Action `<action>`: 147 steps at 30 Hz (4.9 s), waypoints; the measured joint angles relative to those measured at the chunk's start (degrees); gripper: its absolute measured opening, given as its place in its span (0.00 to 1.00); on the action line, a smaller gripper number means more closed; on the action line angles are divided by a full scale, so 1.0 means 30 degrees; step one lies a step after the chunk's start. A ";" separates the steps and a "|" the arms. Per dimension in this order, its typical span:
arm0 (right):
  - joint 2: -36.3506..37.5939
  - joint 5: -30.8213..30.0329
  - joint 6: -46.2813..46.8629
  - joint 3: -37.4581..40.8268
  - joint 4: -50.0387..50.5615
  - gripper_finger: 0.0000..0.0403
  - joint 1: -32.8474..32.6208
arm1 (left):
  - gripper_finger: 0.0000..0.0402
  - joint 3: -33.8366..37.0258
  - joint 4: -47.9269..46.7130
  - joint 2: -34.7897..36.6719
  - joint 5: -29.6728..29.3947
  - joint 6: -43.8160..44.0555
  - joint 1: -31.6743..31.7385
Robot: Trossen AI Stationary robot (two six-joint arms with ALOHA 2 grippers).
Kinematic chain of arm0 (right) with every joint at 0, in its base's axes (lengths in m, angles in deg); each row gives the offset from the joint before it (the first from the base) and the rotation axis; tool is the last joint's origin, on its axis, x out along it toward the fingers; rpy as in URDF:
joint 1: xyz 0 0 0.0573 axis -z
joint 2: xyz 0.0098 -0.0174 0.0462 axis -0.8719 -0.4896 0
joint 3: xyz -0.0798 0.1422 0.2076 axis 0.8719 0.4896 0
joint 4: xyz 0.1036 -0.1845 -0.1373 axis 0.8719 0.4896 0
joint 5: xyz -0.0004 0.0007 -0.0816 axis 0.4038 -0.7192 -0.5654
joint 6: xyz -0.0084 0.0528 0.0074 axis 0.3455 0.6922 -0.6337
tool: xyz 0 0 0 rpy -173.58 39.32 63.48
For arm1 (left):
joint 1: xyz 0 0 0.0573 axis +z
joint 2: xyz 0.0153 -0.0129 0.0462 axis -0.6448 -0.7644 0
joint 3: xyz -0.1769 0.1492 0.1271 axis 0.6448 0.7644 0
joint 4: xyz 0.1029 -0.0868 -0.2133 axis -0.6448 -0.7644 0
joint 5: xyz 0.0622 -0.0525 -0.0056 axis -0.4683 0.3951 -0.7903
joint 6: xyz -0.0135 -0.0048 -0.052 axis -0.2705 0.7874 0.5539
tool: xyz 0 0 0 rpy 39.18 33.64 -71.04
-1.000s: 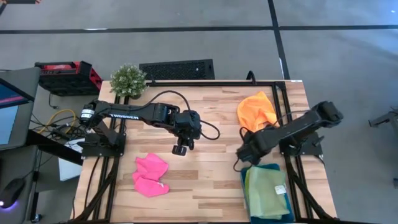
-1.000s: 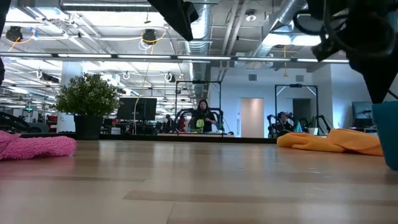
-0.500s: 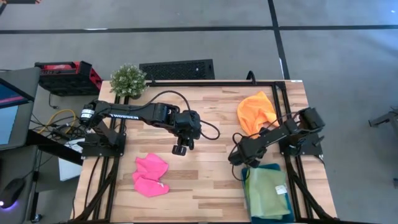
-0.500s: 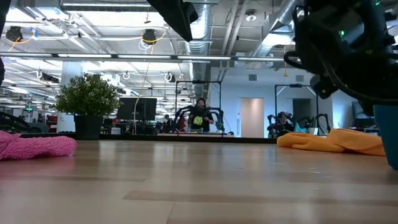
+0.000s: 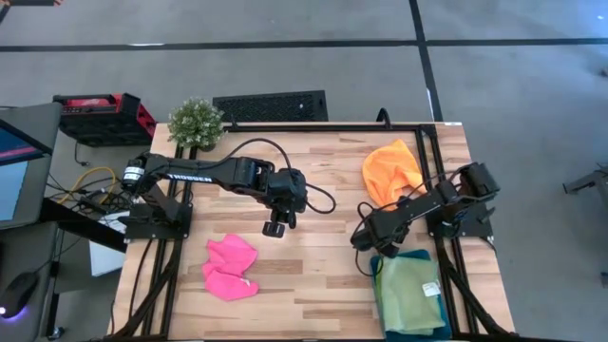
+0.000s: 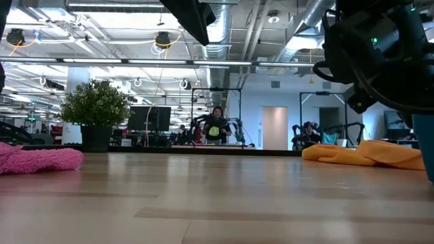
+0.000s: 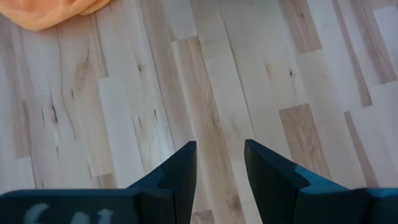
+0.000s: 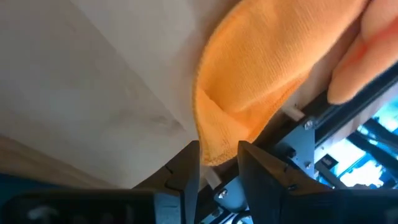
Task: Fold microfiber towels
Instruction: Fold the orange microfiber towel
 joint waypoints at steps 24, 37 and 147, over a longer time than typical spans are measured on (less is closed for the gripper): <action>-0.0219 0.0576 -0.5384 0.0044 -0.0085 0.30 0.1559 | 0.32 0.0000 -0.0007 0.0000 -0.0001 0.0051 -0.0007; -0.0211 -0.1329 -0.5687 0.0022 -0.0098 0.03 0.1302 | 0.32 0.0000 -0.0138 0.0000 -0.0023 0.0036 -0.0007; 0.7637 -1.1281 -0.3415 -0.6645 0.3704 0.00 0.1183 | 0.32 0.2919 0.6066 -0.0041 -0.0298 -0.1028 0.0307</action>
